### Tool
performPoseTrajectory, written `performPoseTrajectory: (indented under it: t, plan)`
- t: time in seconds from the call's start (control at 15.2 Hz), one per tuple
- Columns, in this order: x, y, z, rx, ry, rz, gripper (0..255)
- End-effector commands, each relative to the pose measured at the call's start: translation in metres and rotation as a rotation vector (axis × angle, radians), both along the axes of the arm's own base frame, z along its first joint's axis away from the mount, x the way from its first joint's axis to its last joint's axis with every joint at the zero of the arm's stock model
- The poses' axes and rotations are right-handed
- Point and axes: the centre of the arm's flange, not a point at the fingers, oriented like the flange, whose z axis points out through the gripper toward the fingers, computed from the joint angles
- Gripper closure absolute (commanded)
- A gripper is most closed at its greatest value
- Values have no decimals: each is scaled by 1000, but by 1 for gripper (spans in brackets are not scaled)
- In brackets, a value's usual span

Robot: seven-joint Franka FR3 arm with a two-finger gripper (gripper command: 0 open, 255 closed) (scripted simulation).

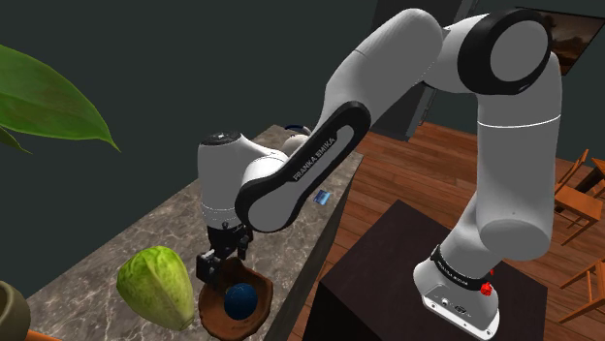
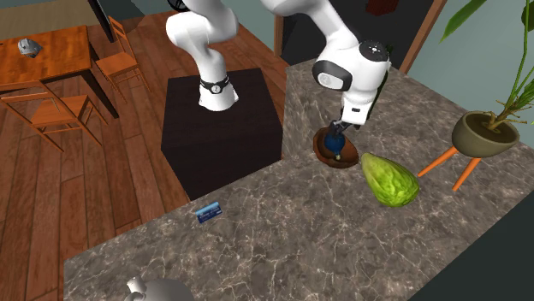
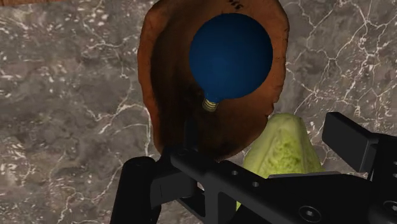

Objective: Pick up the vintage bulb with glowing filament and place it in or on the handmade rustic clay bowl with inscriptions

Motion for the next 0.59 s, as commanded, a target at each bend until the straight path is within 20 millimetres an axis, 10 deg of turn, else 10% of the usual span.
performPoseTrajectory:
  t: [0.0,0.53]
  plan:
    - [3,-3,23,0,0,0,0]
    - [4,-4,33,0,0,0,0]
